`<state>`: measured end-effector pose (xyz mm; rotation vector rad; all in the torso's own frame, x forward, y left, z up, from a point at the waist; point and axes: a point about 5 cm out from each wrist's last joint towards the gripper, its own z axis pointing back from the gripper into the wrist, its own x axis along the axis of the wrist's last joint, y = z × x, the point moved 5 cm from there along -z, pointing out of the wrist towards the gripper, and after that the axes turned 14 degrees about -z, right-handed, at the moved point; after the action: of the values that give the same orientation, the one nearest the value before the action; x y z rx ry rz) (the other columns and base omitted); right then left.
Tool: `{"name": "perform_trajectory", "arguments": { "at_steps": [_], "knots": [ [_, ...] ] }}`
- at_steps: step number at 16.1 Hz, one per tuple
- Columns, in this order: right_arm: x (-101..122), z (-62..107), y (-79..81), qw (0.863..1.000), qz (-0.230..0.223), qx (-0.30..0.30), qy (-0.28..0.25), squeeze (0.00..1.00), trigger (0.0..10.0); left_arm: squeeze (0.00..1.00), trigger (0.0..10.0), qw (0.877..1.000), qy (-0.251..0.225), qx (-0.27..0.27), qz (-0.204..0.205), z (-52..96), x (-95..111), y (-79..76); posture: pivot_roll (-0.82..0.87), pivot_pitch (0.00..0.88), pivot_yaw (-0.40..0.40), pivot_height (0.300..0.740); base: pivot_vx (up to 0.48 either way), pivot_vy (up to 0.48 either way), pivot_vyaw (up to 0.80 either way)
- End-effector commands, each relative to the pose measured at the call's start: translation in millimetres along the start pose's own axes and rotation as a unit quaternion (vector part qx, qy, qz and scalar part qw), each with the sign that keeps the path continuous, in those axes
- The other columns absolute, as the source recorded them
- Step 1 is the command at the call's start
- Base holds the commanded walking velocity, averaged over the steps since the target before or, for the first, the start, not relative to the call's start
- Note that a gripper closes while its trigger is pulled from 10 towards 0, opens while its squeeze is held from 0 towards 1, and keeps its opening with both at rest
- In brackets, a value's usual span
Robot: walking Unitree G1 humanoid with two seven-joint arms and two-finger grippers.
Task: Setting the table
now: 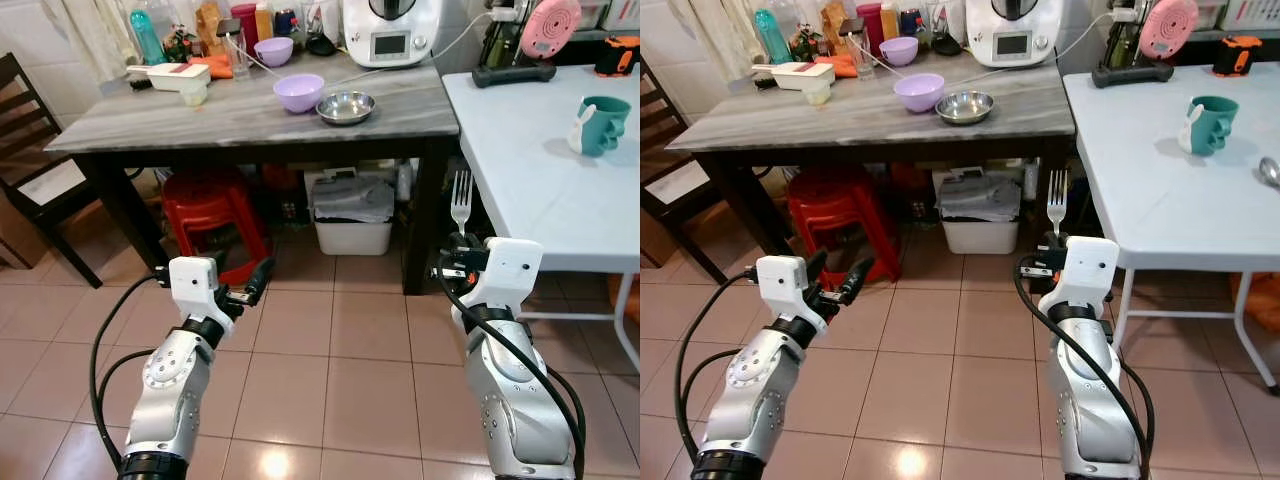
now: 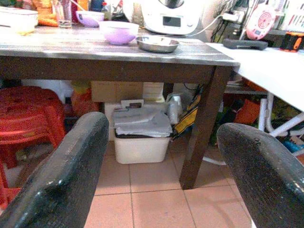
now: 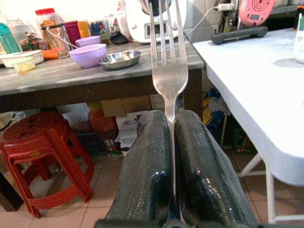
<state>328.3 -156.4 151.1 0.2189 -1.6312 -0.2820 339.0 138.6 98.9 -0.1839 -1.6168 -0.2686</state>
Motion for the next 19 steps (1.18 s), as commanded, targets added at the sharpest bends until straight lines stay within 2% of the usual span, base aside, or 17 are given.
{"name": "perform_trajectory", "arguments": {
  "at_steps": [1,6,11,19],
  "knots": [
    [4,0.2,7.2,1.000,-0.002,0.015,-0.008,0.00,10.0,0.00,10.0,1.000,-0.005,0.005,-0.006,2.1,2,4.5,-0.08,0.030,0.107,0.740,0.334,0.000,0.00],
    [3,-0.1,6.9,1.000,0.002,0.015,-0.007,0.00,10.0,0.00,10.0,1.000,-0.002,0.000,-0.002,1.9,1,-0.5,-0.08,0.028,0.109,0.740,0.336,0.000,0.00],
    [3,-0.1,5.8,1.000,-0.001,0.011,-0.009,0.00,10.0,0.00,10.0,1.000,-0.003,-0.005,0.000,0.2,1,-2.9,-0.08,0.023,0.113,0.740,0.348,0.000,0.47],
    [4,-0.2,3.6,1.000,-0.002,0.005,-0.010,0.00,10.0,0.00,10.0,1.000,-0.005,-0.019,0.005,-1.4,1,-11.9,-0.09,0.023,0.116,0.740,0.362,0.000,0.00]
  ]
}}
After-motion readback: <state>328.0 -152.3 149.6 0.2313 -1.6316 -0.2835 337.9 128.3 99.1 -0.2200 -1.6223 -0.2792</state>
